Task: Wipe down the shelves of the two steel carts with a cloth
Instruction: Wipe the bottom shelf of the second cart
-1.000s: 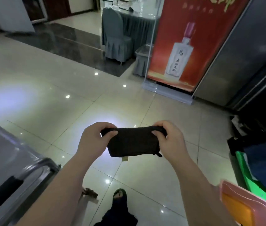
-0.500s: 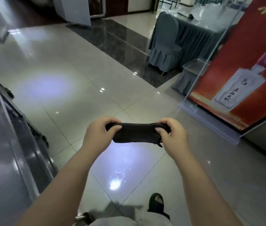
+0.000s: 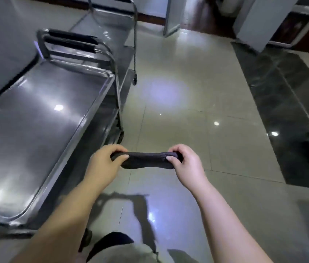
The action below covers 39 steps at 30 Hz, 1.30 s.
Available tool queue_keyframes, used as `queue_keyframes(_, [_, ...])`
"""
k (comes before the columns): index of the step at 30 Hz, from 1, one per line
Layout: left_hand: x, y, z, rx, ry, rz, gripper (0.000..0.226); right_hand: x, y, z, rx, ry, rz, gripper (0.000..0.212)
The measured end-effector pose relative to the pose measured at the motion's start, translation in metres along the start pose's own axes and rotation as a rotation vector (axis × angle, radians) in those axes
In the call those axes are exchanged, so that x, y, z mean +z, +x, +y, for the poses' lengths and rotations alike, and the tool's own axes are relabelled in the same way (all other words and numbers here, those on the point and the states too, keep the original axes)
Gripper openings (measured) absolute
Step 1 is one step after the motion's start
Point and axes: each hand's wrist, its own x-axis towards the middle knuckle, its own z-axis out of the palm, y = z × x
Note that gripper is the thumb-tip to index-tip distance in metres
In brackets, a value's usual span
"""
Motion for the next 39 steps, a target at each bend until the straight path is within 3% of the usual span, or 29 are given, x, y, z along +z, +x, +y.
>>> queue_keyframes(4, [0.006,0.018,-0.004,-0.098,0.006,0.166,0.013,0.005,0.069,0.004,-0.133,0.045,-0.119,0.021])
queue_keyframes(10, [0.003,0.079,-0.030,-0.143,0.178,0.209,0.014,0.043,0.160,0.012,-0.157,0.077,-0.245,0.018])
queue_keyframes(16, [-0.004,0.163,-0.048,-0.255,0.102,0.229,0.028,0.070,0.258,0.004,-0.161,0.049,-0.329,0.014])
queue_keyframes(22, [-0.003,0.218,-0.056,-0.336,0.108,0.371,0.017,0.096,0.344,-0.005,-0.324,0.059,-0.418,0.028])
queue_keyframes(29, [0.051,0.222,-0.081,-0.676,0.130,0.645,0.019,0.159,0.422,0.022,-0.607,-0.130,-0.926,0.028])
queue_keyframes(32, [0.084,0.222,-0.093,-0.770,0.130,0.686,0.016,0.183,0.436,0.044,-0.687,-0.229,-1.088,0.033])
queue_keyframes(35, [0.109,0.231,-0.120,-0.831,0.216,0.650,0.010,0.209,0.441,0.070,-0.757,-0.324,-1.102,0.029])
queue_keyframes(39, [0.131,0.259,-0.179,-0.870,0.287,0.621,0.010,0.254,0.454,0.101,-0.716,-0.281,-0.964,0.018])
